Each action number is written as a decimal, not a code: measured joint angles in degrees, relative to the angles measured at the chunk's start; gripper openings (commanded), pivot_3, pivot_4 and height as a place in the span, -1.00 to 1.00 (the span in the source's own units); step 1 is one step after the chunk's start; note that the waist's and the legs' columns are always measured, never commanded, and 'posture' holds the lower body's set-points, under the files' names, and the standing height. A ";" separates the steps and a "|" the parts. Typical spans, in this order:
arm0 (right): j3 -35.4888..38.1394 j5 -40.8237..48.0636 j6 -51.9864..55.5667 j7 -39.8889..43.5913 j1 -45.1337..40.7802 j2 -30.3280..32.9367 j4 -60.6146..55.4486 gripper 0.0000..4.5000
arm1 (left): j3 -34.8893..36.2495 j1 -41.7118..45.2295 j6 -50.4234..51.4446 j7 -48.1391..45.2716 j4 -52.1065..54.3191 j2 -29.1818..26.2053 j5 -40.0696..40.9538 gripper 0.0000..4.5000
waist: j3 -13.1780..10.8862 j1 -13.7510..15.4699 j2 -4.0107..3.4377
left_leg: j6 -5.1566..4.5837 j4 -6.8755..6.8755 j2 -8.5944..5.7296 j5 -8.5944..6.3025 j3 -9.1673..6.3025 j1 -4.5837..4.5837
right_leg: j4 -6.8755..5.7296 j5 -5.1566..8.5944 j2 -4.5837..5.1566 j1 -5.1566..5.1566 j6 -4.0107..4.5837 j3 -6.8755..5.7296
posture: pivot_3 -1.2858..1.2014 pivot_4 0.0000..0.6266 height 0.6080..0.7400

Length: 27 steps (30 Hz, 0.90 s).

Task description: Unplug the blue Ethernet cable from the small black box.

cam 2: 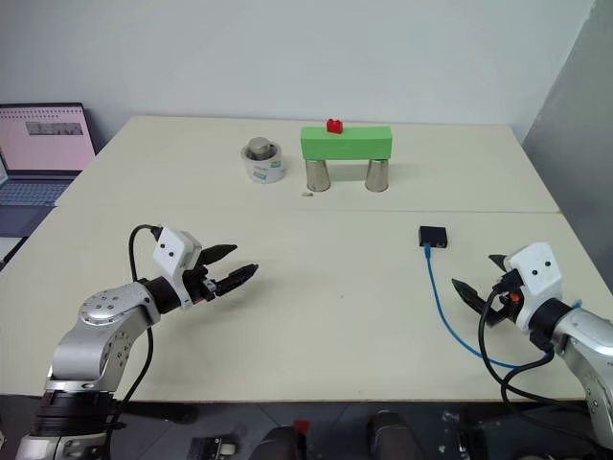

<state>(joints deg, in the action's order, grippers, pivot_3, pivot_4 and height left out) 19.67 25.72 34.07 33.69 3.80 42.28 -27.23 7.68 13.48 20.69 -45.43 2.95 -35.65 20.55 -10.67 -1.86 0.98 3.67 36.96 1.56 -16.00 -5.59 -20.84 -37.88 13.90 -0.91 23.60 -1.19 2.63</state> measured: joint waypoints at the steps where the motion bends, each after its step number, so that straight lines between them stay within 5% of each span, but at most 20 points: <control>1: 0.00 0.00 0.00 0.00 0.02 0.00 0.00 1.00 | 0.00 -0.08 0.00 -0.25 0.13 -0.04 0.00 0.58 | 0.00 0.00 0.00 | 0.00 0.00 0.00 0.00 0.00 0.00 | 0.00 0.00 0.00 0.00 0.00 0.01 | 0.03 -0.52 1.00; 16: -2.02 -2.63 0.25 -1.25 0.23 -0.53 0.00 1.00 | -1.28 -1.91 -0.03 -1.70 1.24 -0.79 -1.66 0.58 | 0.00 -0.01 0.00 | 0.00 0.00 0.01 0.00 -0.01 0.01 | -0.01 0.00 0.00 0.00 0.00 0.00 | 0.03 -0.52 1.00; 27: -11.43 -10.25 -2.43 -12.13 -12.52 -14.91 16.53 1.00 | -4.40 2.22 2.88 -9.01 5.56 -1.04 3.37 0.58 | -0.02 -0.09 0.00 | 0.00 0.00 0.00 0.00 0.04 0.00 | -0.03 -0.01 -0.01 0.04 0.00 0.04 | 0.03 -0.52 1.00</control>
<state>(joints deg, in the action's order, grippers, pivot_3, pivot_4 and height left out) 8.24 15.47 31.64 21.56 -8.73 27.38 -10.70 3.29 15.70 23.57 -54.44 8.51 -36.69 23.92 -10.69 -1.95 0.98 3.67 36.97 1.56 -16.00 -5.55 -20.85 -37.91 13.89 -0.92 23.64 -1.20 2.67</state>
